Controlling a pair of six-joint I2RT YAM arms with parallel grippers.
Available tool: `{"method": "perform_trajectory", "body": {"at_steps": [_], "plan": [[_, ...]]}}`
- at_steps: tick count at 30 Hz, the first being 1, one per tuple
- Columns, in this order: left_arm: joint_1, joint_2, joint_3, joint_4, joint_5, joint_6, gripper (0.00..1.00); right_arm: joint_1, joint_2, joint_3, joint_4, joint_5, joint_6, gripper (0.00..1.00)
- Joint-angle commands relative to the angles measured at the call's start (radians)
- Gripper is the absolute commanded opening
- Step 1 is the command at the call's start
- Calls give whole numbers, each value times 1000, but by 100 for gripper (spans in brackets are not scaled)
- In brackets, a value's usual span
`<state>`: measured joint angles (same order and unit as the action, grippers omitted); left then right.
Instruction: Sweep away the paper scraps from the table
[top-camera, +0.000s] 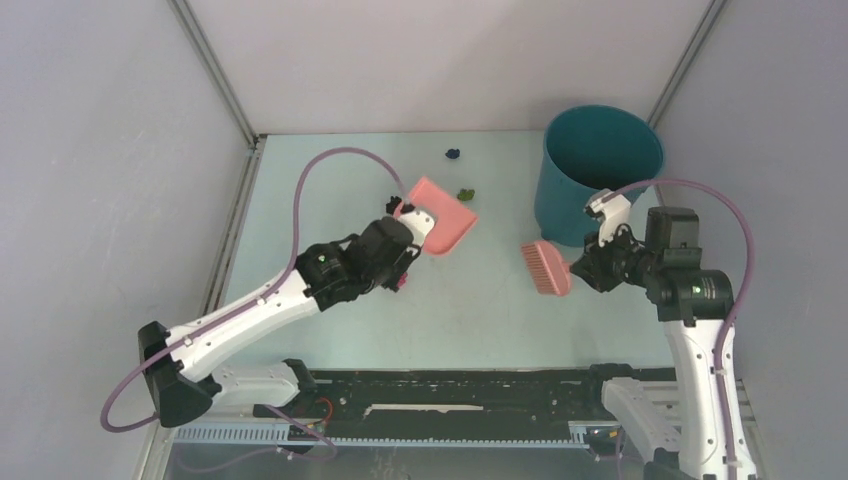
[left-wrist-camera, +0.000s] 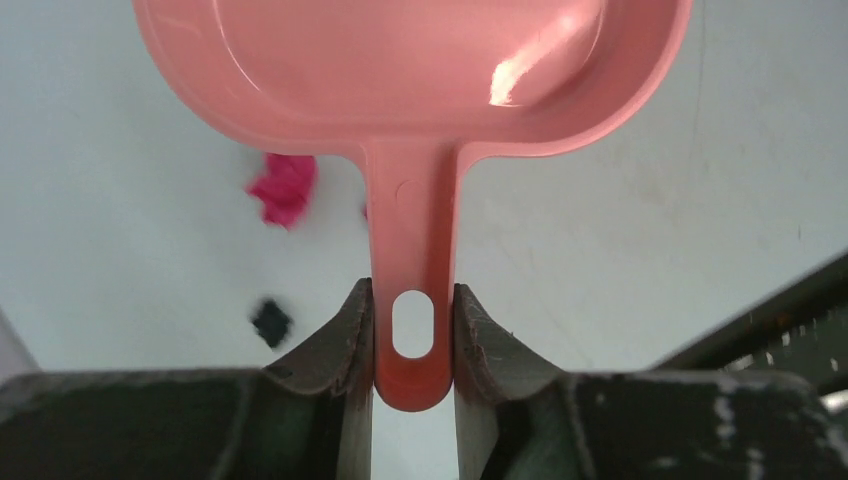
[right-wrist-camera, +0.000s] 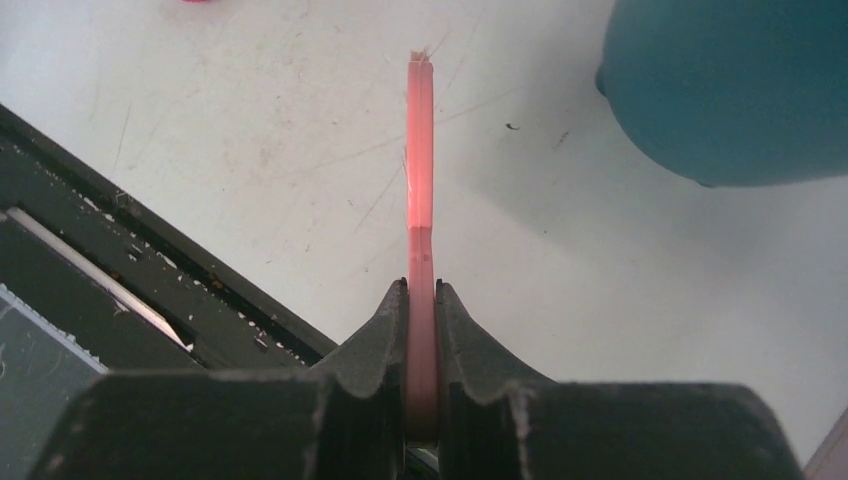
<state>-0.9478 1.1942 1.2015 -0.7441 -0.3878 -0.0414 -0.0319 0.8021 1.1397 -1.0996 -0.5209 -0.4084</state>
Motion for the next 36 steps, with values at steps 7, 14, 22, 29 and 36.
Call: {"method": "perform_trajectory", "body": {"at_steps": [7,14,22,29,36], "plan": [[-40,53,-344,120,265,-318,3,186,52,-10,145,115,89,0],[-97,203,-440,377,334,-364,10,187,77,-13,152,140,83,0],[-143,215,-586,618,268,-327,42,184,77,-28,153,151,88,0],[-212,87,-714,739,167,-338,49,168,68,-40,151,151,91,0],[-233,30,-751,799,87,-339,47,149,71,-49,156,117,102,0]]}}
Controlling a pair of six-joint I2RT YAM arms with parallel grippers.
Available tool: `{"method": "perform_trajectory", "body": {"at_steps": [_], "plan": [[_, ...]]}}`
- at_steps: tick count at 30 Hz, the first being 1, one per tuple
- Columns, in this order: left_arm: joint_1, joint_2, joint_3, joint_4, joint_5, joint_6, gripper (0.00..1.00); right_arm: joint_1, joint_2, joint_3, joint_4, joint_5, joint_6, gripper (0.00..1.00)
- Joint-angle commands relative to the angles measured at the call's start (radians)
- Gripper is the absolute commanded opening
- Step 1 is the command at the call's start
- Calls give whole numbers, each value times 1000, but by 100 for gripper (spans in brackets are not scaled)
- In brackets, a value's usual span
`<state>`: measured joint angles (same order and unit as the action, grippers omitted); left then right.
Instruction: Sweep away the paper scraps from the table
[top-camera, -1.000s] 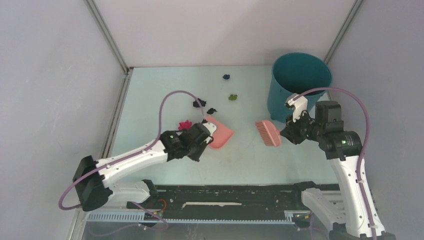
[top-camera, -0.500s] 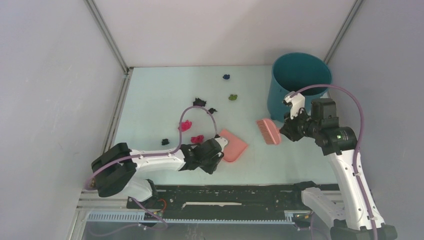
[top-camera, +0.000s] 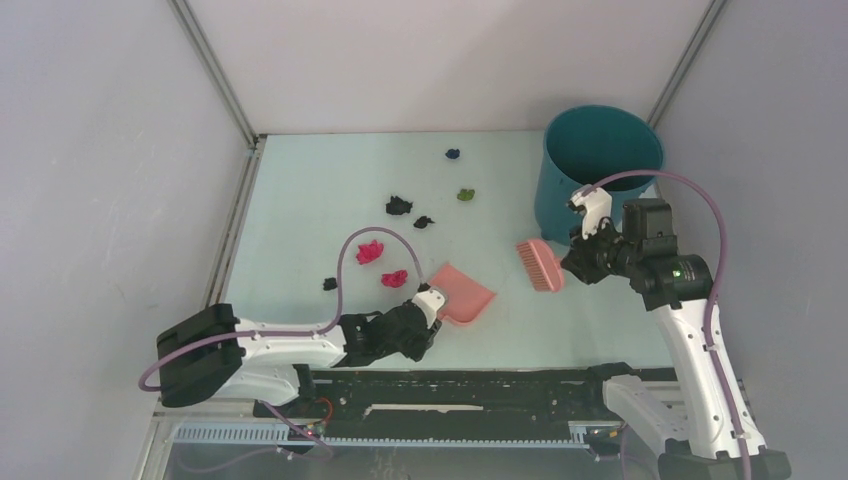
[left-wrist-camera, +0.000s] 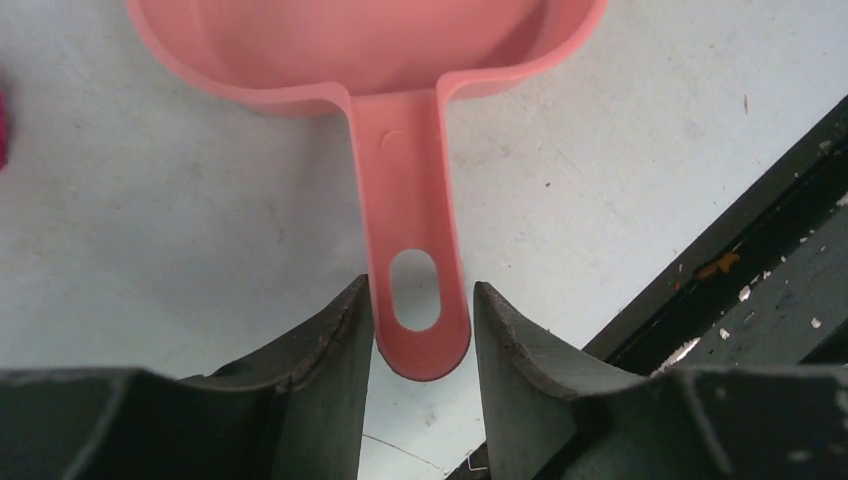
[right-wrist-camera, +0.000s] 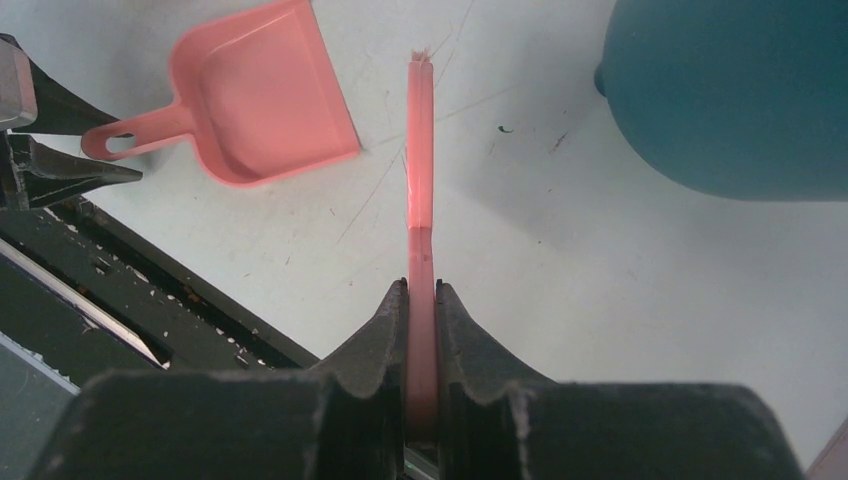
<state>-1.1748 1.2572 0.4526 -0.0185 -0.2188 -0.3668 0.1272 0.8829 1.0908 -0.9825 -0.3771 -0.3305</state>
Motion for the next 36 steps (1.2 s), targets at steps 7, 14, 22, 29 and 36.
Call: {"method": "perform_trajectory", "body": {"at_steps": [7,14,22,29,36], "plan": [[-7,0,17,87,-103,-6,46,-16,-15,-6,37,-36,27,0],[-8,-10,23,77,-104,-1,29,-18,-31,-28,44,-34,23,0],[-7,-279,95,-198,-179,-49,8,125,48,18,54,48,-10,0],[51,-440,252,-637,-431,-209,0,261,290,184,140,-1,26,0],[164,-555,331,-898,-652,-362,0,459,610,451,324,-227,295,0]]}}
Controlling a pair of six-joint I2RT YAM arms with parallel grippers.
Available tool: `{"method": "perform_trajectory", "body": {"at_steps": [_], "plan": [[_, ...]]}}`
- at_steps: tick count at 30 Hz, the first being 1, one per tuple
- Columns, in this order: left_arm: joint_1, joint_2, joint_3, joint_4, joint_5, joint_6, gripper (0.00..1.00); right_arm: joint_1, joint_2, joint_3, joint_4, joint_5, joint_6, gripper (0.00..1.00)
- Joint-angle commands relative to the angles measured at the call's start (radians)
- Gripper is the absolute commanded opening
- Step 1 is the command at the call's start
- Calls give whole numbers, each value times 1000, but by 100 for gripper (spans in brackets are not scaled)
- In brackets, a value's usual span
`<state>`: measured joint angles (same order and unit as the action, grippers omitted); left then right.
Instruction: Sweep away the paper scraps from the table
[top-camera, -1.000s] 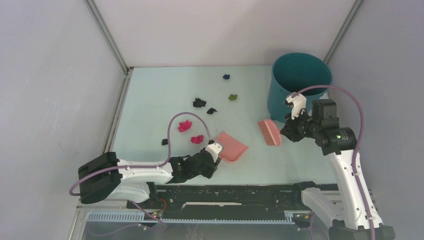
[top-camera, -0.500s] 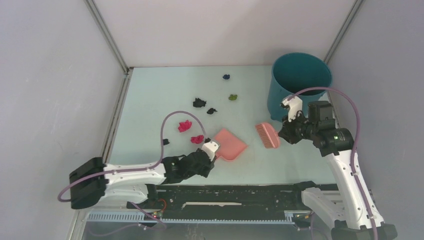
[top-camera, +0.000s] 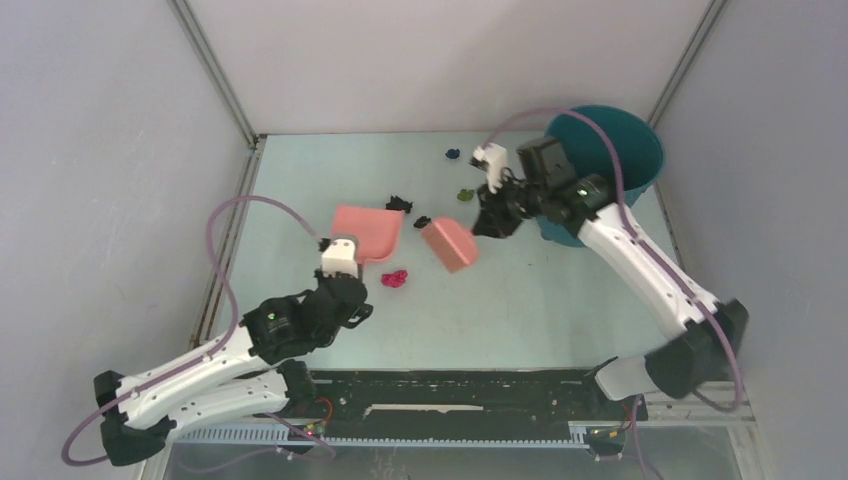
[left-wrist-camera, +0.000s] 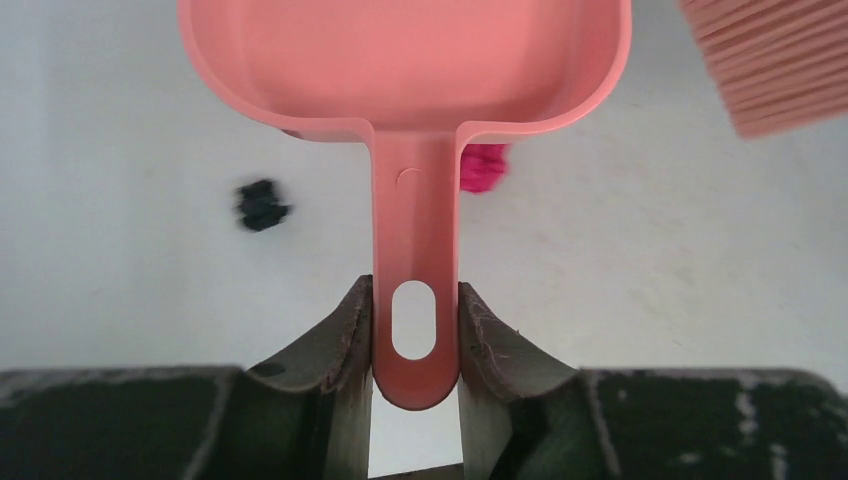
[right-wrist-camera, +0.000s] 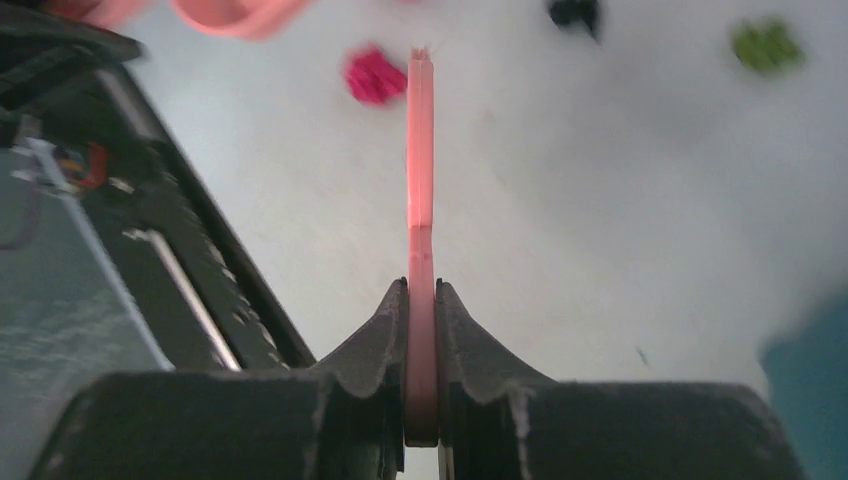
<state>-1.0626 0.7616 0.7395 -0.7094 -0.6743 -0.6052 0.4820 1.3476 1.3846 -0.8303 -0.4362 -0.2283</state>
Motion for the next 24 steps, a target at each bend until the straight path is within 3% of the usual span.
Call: {"method": "perform_trajectory", "body": {"at_steps": [1,7,10,13,20,24], "plan": [[71,-77,46,-225,-219,-139,0,133,206,198,204,-213,249,0],[127,-205,12,-302,-372,-287,0,259,558,349,542,-405,672,0],[128,-287,2,-389,-455,-444,0,291,699,415,707,-412,893,0],[128,-394,-43,-373,-486,-448,0,305,807,478,811,-369,1083,0],[128,-386,-50,-397,-503,-432,0,353,966,687,520,-48,1130,0],[128,-337,-44,-374,-494,-411,0,357,980,716,397,83,1134,0]]}}
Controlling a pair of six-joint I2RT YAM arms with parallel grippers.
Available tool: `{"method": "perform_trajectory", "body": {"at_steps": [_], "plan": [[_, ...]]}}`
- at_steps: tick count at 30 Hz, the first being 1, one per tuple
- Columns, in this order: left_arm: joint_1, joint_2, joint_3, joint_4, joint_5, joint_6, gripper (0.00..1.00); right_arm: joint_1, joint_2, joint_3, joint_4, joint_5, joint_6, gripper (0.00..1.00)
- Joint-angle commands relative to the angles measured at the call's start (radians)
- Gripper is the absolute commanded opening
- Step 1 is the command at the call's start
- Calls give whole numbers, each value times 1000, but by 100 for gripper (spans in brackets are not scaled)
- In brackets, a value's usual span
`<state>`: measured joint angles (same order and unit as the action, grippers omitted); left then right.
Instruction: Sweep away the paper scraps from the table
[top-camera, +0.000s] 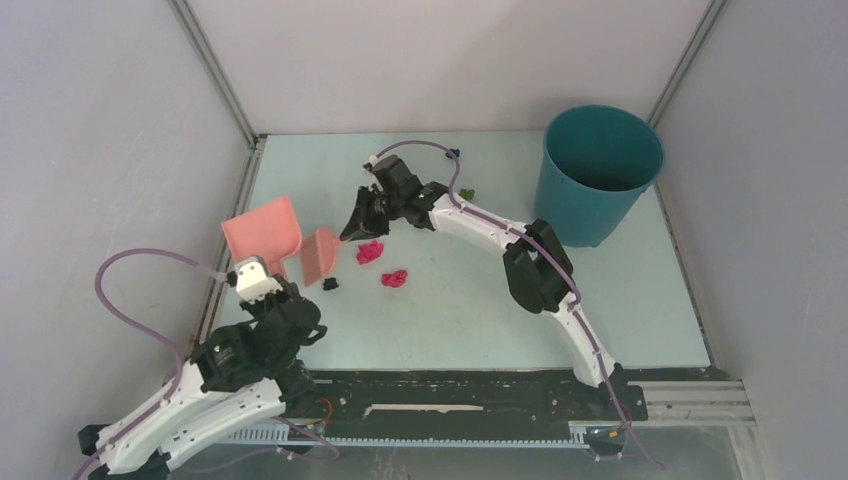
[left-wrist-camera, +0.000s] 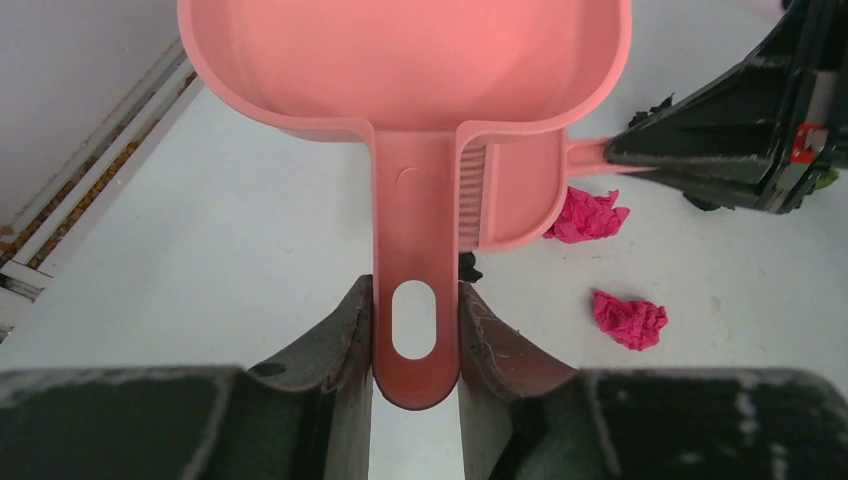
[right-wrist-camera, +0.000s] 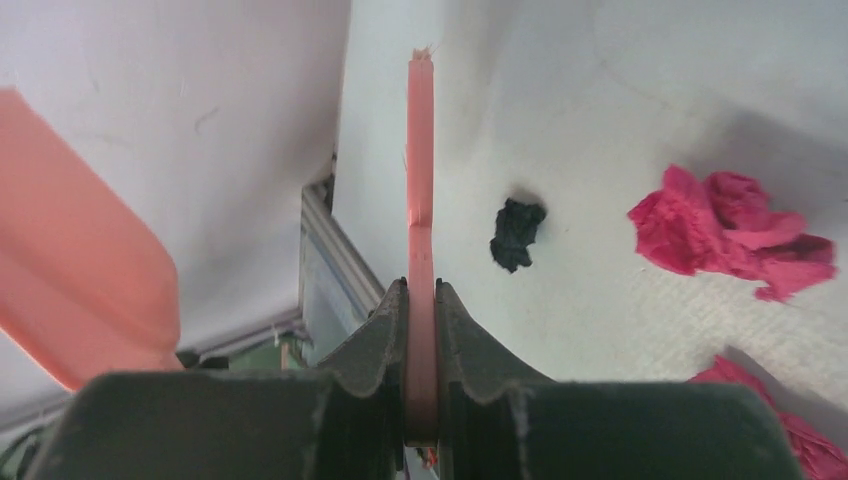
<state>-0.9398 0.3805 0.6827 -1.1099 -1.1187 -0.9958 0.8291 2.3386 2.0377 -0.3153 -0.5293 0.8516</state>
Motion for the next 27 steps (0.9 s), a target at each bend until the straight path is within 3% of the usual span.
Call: {"method": "perform_trajectory", "body": {"at_steps": [1,8,12,23,27], "plan": [[5,47,10,39,-48,-10,0,11,-21,54,-146,204,42,0],[4,31,-22,123,-15,63,0,2,-211,-195,-187,338,1,0],[4,37,-31,149,1,82,0,-25,-363,-388,-130,352,-27,0],[5,157,-41,291,123,189,0,-228,-718,-824,-36,298,-130,0],[5,205,-30,317,175,192,0,-296,-809,-875,15,207,-189,0]]}}
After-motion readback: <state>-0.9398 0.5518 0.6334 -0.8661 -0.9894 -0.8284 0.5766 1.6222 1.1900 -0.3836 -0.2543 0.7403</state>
